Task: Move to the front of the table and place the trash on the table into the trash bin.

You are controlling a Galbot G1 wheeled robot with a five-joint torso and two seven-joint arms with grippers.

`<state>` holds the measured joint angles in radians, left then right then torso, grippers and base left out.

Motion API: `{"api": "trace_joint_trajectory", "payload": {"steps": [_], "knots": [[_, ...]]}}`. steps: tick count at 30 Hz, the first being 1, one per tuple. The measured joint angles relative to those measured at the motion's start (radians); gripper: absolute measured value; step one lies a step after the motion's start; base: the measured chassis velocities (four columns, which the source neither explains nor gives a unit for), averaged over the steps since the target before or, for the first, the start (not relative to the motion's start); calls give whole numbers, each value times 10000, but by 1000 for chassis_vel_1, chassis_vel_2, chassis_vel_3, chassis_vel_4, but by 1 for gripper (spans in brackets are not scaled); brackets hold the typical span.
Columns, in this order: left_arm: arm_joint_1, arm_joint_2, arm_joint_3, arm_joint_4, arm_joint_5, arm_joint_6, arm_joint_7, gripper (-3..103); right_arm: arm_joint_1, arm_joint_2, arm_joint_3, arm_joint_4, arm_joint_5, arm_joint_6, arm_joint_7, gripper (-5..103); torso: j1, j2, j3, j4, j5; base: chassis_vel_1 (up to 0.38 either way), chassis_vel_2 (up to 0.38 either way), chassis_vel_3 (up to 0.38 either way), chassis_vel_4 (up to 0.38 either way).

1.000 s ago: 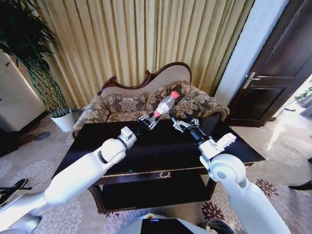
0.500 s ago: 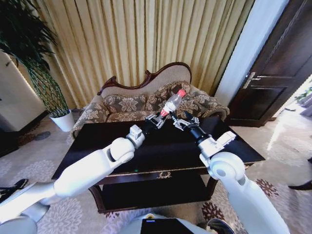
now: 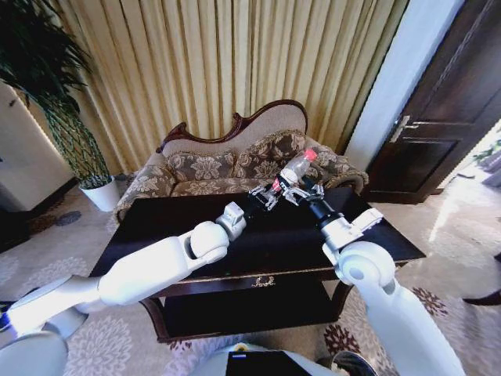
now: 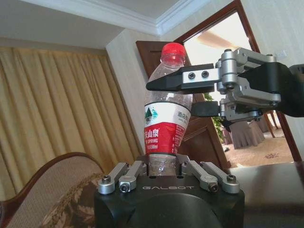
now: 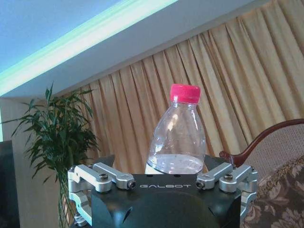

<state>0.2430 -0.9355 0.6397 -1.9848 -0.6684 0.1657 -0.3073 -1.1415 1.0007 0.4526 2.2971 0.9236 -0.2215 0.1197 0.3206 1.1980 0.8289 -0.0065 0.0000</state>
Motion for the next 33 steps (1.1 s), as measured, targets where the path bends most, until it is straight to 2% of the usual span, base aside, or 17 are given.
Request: {"api": "trace_joint_trajectory", "payload": {"steps": [7, 22, 30, 33], "knots": [[-765, -320, 566, 112, -289, 27, -210, 26, 27, 70, -32, 43, -71, 23, 16, 100, 0, 0, 0, 0, 0, 0, 0, 0, 0], [-1084, -1043, 1003, 343, -566, 106, -507, 22, 9, 122, 39, -149, -209, 31, 12, 100, 0, 0, 0, -1, 2, 0, 0, 0, 0], [-990, -747, 928, 184, -564, 91, -456, 22, 1, 151, 43, -450, -249, -16, -23, 100, 1, 0, 0, 1, -3, 0, 0, 0, 0], [-740, -354, 662, 41, -461, 60, -404, 22, -10, 184, 8, -566, -259, -75, -37, 100, 0, 0, 0, 1, -1, 0, 0, 0, 0]]}}
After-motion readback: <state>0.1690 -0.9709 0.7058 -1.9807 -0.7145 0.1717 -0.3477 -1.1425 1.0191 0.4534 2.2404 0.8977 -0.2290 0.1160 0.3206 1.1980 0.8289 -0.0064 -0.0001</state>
